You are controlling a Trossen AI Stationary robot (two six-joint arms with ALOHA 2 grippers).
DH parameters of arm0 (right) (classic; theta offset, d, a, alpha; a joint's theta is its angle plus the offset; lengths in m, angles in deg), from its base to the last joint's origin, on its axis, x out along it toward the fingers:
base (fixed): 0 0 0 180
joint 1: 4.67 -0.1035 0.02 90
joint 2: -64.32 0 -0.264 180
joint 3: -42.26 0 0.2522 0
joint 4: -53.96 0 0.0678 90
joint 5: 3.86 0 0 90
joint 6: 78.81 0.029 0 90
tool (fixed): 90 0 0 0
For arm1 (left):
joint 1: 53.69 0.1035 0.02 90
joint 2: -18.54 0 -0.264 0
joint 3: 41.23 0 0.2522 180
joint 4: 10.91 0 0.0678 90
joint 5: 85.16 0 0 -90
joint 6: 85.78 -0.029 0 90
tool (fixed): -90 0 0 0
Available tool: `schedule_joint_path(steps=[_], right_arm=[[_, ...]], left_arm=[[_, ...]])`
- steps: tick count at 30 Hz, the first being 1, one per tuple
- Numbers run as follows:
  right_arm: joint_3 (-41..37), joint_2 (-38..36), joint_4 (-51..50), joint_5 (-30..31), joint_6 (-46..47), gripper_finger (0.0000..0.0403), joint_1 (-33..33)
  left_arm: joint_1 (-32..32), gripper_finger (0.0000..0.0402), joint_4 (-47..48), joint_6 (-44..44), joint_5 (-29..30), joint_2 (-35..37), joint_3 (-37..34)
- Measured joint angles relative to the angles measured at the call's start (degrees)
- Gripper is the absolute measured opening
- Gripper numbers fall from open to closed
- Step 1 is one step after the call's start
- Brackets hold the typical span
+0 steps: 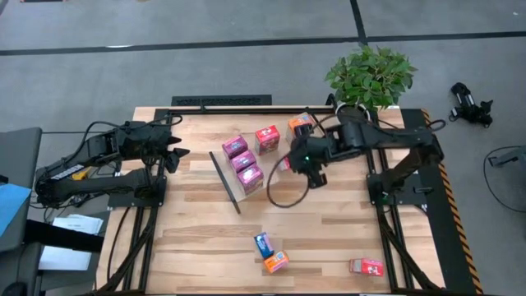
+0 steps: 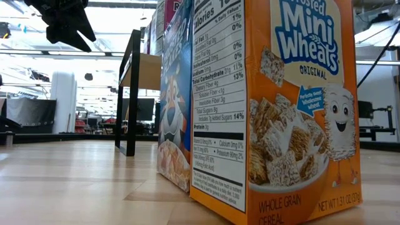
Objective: Stack cereal on shelf
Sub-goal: Put the left red cereal box aligned with the other red cereal box on the shelf
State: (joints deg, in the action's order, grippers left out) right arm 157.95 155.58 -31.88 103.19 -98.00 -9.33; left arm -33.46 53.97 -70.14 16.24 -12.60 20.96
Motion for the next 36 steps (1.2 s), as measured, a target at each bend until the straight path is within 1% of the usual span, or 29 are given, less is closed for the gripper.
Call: schedule_joint_path(steps=[4, 9, 16, 22, 26, 33, 36], right_arm=[[0.05, 1.78, 4.83, -0.21, -5.79, 0.0160, 1.97], [0.11, 2.77, 9.06, -0.61, -9.66, 0.0166, 2.58], [0.00, 3.76, 7.26, -0.86, -10.42, 0.0172, 2.49], [0.00, 3.83, 9.45, -2.11, -10.73, 0.0173, 2.47], [0.00, 3.85, 9.37, -2.11, -10.53, 0.0189, 2.78], [0.00, 3.83, 10.26, -1.92, -9.75, 0.0231, 3.38], [0.00, 3.83, 10.82, -1.94, -9.77, 0.0243, 3.61]], left_arm=[[0.00, 0.0268, 0.00, 0.11, 0.00, 0.00, -0.01], [0.01, 0.0268, 0.02, 0.05, 0.00, 0.00, -0.01], [0.03, 0.0268, 0.00, 0.02, 0.63, 0.02, 0.01], [0.03, 0.0268, 0.02, 0.02, 0.91, 0.00, 0.01], [0.03, 0.0268, 0.00, 0.00, 1.46, 0.02, 0.01], [0.03, 0.0268, 0.00, 0.00, 1.49, 0.01, 0.00], [0.03, 0.0268, 0.00, 0.00, 1.49, 0.02, 0.01]])
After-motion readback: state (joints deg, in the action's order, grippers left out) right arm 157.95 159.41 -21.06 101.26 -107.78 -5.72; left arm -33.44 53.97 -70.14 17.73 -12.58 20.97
